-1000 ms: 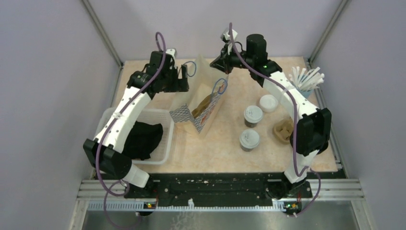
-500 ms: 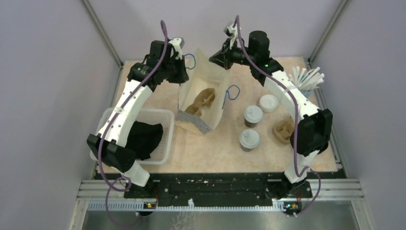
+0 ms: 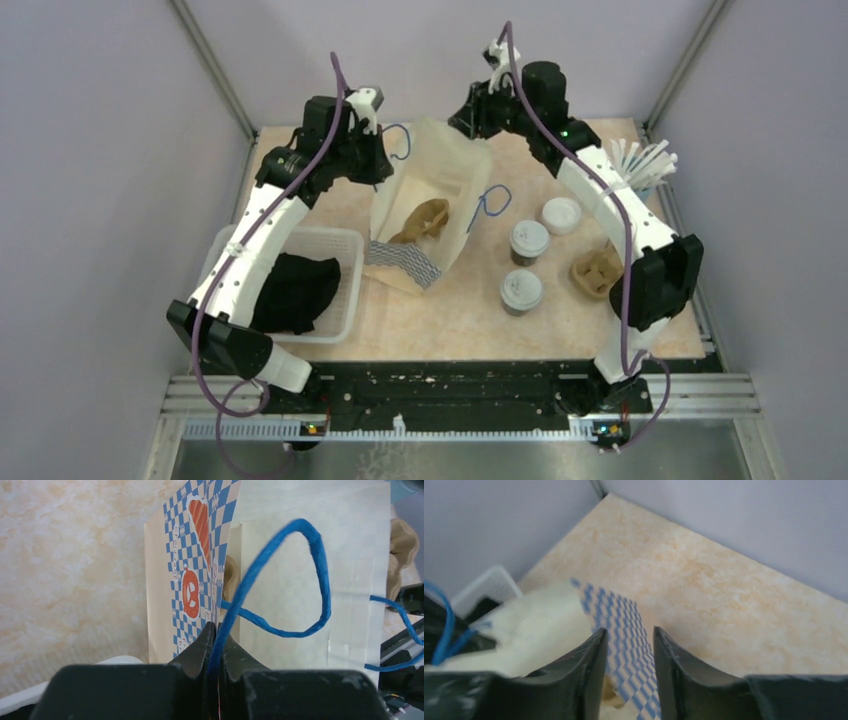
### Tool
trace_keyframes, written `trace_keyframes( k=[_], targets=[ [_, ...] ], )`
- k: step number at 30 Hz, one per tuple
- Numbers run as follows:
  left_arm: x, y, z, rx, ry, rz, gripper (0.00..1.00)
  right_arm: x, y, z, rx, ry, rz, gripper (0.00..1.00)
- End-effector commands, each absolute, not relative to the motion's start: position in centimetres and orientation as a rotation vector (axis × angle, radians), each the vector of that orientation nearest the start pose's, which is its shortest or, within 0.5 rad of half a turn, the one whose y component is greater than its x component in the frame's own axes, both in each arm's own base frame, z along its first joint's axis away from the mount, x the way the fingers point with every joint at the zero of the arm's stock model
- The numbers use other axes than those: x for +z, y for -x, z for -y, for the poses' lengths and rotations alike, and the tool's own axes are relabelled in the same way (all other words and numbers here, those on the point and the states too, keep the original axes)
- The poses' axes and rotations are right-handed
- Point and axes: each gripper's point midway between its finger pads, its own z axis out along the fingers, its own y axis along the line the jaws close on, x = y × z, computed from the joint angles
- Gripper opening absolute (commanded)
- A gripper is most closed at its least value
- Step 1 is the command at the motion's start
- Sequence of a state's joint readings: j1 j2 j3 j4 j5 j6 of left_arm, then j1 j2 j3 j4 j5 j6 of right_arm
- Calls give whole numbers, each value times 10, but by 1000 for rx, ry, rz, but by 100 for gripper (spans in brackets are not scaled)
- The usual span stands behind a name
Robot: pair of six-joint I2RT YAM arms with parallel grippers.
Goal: Pack the takeout coffee
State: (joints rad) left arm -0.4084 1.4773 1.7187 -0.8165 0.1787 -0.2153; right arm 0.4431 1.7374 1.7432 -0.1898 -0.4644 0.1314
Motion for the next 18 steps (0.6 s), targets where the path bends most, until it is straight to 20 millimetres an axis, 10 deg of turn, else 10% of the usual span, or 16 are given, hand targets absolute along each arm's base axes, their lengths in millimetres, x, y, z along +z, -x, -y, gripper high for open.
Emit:
trace_keyframes(
  k=[1,6,12,18],
  targets=[
    [321,-363,188,-495,-222,-2174,6,367,-446,-268,651,280,-1965,49],
    [316,-370,203,-577,-143,-2237,0,379,-419,-239,551,97,-2166,98],
    [306,-376,214,-637,-100,-2268,0,334,-378,-224,552,-39,-2402,99],
    [307,-370,213,-647,-107,-2281,0,312,-377,-242,722,-155,-2276,99]
  ],
)
